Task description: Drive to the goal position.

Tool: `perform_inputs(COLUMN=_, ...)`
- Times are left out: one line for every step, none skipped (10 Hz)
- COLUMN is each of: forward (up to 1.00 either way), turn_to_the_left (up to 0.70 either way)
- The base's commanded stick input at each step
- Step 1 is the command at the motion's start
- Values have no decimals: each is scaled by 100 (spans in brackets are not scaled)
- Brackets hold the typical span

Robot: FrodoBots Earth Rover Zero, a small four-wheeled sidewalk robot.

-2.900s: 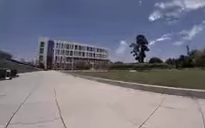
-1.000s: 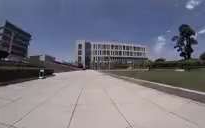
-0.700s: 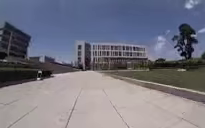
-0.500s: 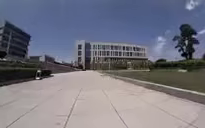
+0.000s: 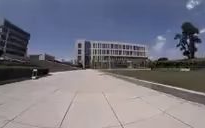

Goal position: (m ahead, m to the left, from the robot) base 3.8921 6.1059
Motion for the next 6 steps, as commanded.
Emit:
perform_inputs(forward=70, turn_to_the_left=0)
perform_inputs(forward=70, turn_to_the_left=0)
perform_inputs(forward=70, turn_to_the_left=0)
perform_inputs(forward=70, turn_to_the_left=0)
perform_inputs(forward=70, turn_to_the_left=0)
perform_inputs(forward=70, turn_to_the_left=0)
